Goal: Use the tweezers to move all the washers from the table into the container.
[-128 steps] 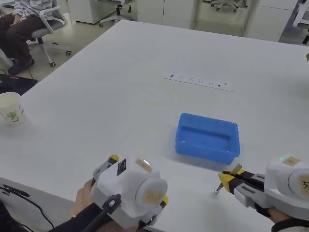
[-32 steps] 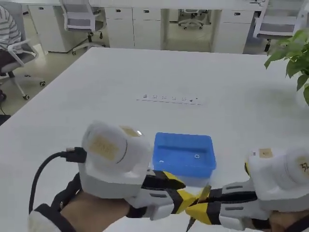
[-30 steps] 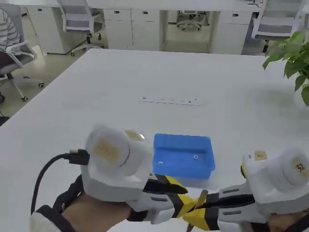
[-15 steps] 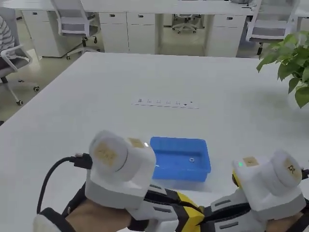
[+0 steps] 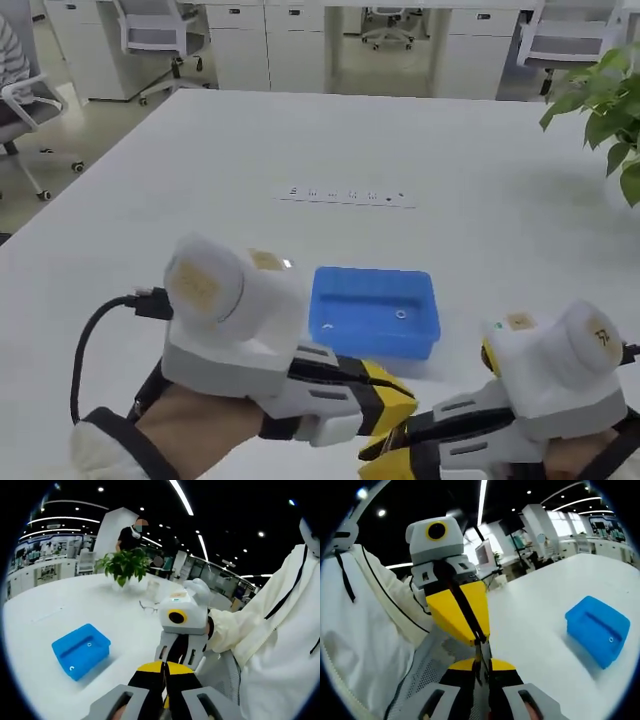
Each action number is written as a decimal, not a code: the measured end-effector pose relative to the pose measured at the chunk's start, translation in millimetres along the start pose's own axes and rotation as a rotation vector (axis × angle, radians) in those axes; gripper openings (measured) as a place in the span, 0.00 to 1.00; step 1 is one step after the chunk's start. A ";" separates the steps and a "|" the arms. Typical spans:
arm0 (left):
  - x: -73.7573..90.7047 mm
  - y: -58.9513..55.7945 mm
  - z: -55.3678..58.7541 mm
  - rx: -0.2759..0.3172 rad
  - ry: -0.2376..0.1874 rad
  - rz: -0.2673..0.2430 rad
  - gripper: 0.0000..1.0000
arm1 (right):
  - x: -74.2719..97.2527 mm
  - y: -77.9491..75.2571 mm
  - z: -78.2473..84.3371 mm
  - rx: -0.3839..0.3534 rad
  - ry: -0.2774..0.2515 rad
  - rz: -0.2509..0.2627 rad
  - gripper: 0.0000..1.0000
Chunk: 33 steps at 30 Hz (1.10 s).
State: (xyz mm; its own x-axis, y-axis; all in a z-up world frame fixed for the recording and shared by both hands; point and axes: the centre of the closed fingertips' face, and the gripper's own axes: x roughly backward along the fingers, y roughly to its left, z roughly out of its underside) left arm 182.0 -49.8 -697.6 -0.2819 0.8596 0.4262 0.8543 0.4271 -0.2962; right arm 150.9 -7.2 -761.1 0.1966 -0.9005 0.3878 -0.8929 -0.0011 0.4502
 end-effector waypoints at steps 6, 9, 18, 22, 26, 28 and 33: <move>1.7 2.5 -3.2 -0.002 -0.008 -0.001 0.00 | 0.8 -3.5 1.6 -0.023 -0.026 -0.003 0.07; 1.8 3.9 -2.9 -0.010 -0.004 -0.006 0.00 | 1.2 -5.6 1.0 -0.035 -0.041 0.002 0.08; 6.9 13.1 3.4 -0.016 0.015 -0.018 0.00 | 10.2 -18.7 3.4 -0.043 -0.052 0.038 0.09; 6.9 21.2 11.6 -0.024 0.035 -0.029 0.00 | 14.3 -31.1 7.2 -0.006 -0.006 0.078 0.09; 3.5 32.0 22.8 -0.025 0.072 -0.040 0.00 | 14.1 -46.8 15.0 0.047 0.074 0.125 0.09; 0.2 38.8 29.8 -0.007 0.095 -0.049 0.00 | 12.3 -55.5 19.8 0.078 0.124 0.151 0.09; -7.0 58.6 47.6 -0.094 0.177 -0.085 0.00 | 8.1 -81.0 28.2 0.164 0.220 0.245 0.09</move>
State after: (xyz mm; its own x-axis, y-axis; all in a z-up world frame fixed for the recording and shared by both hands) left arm 213.3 -17.4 -758.7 -0.2805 0.7553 0.5924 0.8701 0.4607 -0.1754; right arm 213.5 -26.7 -817.1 0.0357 -0.7679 0.6395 -0.9739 0.1169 0.1946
